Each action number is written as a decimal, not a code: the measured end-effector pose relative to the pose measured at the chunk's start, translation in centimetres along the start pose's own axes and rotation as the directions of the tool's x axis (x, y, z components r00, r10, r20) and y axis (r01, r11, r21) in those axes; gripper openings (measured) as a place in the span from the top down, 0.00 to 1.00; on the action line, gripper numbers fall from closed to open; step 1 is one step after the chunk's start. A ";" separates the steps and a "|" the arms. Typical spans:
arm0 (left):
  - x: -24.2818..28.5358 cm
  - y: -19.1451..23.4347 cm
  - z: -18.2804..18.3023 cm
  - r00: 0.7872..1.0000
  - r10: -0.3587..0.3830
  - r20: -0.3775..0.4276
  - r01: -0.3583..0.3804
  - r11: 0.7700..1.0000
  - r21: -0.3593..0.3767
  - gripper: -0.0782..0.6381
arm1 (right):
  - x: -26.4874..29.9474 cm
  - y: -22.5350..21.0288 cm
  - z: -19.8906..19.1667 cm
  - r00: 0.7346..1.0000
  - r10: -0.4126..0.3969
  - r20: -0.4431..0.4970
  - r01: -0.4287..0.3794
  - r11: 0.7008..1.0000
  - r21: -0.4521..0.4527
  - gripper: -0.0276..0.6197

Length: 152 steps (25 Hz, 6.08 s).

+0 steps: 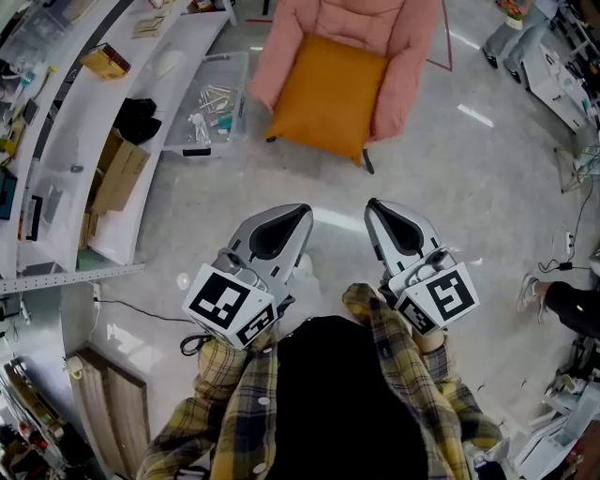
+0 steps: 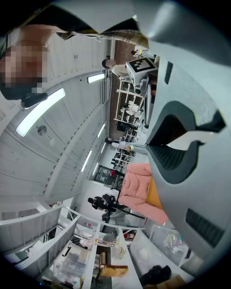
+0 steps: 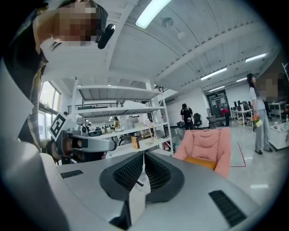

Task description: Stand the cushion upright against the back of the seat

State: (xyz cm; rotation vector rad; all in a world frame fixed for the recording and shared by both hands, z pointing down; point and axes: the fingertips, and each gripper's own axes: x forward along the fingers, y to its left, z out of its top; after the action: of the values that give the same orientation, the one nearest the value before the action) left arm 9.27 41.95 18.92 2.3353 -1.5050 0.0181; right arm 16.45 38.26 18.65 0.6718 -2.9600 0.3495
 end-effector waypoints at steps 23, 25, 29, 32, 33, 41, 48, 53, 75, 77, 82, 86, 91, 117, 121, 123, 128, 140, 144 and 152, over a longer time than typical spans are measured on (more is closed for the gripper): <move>14.2 10.7 5.5 0.999 -0.047 -0.017 0.047 0.999 -0.003 0.88 | 9.6 -14.5 3.4 0.996 -0.091 -0.013 0.091 0.996 -0.003 0.92; 15.6 10.9 6.3 0.999 -0.036 -0.017 0.036 0.999 0.005 0.88 | 10.0 -15.9 4.4 0.997 -0.074 0.007 0.074 0.997 0.004 0.92; 17.0 12.6 7.4 1.000 -0.010 -0.014 0.010 1.000 0.006 0.88 | 11.6 -17.9 4.7 0.998 -0.062 -0.006 0.062 0.998 -0.006 0.92; 17.1 14.7 7.8 1.000 0.028 -0.009 -0.028 1.000 -0.005 0.88 | 13.7 -18.5 4.3 0.999 -0.033 -0.029 0.033 0.999 0.006 0.92; 17.1 15.5 7.9 0.999 0.037 -0.008 -0.037 0.999 -0.009 0.88 | 14.5 -18.6 4.1 0.999 -0.026 -0.038 0.026 1.000 0.013 0.92; 19.4 23.2 9.0 0.999 -0.028 -0.036 0.027 0.999 -0.024 0.88 | 21.7 -20.6 4.0 0.994 -0.094 -0.059 0.096 0.995 0.031 0.92; 23.0 29.1 10.6 0.978 -0.184 -0.096 0.183 0.983 -0.019 0.88 | 28.1 -22.5 4.9 0.974 -0.225 -0.040 0.227 0.972 0.060 0.92; 25.4 31.5 11.1 0.940 -0.307 -0.147 0.305 0.952 -0.036 0.88 | 30.8 -23.8 4.7 0.940 -0.339 -0.041 0.341 0.936 0.085 0.92; 32.8 33.6 -1.1 0.832 -0.414 -0.369 0.361 0.909 -0.206 0.88 | 30.9 -30.5 -7.2 0.852 -0.460 -0.249 0.502 0.853 0.145 0.92; 33.4 34.4 -3.8 0.832 -0.391 -0.394 0.328 0.919 -0.218 0.88 | 30.3 -31.4 -9.9 0.843 -0.458 -0.281 0.511 0.846 0.153 0.92; 34.3 36.5 -10.3 0.837 -0.310 -0.451 0.218 0.945 -0.245 0.88 | 28.2 -33.8 -17.0 0.808 -0.464 -0.363 0.553 0.809 0.198 0.92; 34.7 38.0 -15.0 0.819 -0.272 -0.505 0.161 0.954 -0.252 0.83 | 26.6 -35.3 -22.5 0.781 -0.454 -0.428 0.577 0.787 0.218 0.83; 34.6 41.3 -20.4 0.792 -0.208 -0.574 0.089 0.970 -0.228 0.66 | 24.5 -37.0 -29.2 0.744 -0.425 -0.515 0.590 0.780 0.208 0.73; 30.3 48.1 -38.2 0.477 -0.025 -0.879 -0.020 0.999 -0.040 0.45 | 21.9 -36.7 -50.3 0.599 -0.124 -0.791 0.541 0.791 0.286 0.60; 30.9 48.8 -38.5 0.466 -0.015 -0.884 -0.032 0.999 -0.034 0.45 | 22.8 -37.3 -51.1 0.584 -0.085 -0.808 0.519 0.804 0.290 0.60; 30.9 48.7 -38.5 0.466 -0.012 -0.885 -0.029 0.999 -0.028 0.46 | 22.8 -37.3 -51.4 0.568 -0.072 -0.820 0.503 0.819 0.276 0.60; 31.2 48.3 -38.4 0.466 -0.001 -0.885 -0.014 1.000 -0.009 0.53 | 23.2 -37.6 -51.3 0.558 -0.065 -0.827 0.479 0.839 0.257 0.65; 30.7 47.1 -35.0 0.533 0.018 -0.846 0.030 0.999 0.040 0.75 | 23.5 -36.8 -47.6 0.589 -0.137 -0.796 0.493 0.842 0.220 0.86; 30.3 46.5 -33.5 0.559 0.020 -0.829 0.038 0.998 0.050 0.78 | 23.0 -36.0 -45.9 0.595 -0.136 -0.792 0.494 0.839 0.227 0.87; 29.6 45.5 -27.3 0.589 0.000 -0.808 0.058 0.997 0.042 0.79 | 22.7 -34.5 -39.9 0.639 -0.137 -0.757 0.480 0.839 0.254 0.87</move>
State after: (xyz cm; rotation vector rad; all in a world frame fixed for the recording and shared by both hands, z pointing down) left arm -13.20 7.59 63.71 1.9132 -0.9702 1.0092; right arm 12.37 8.15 67.41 0.8370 -1.9601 1.0012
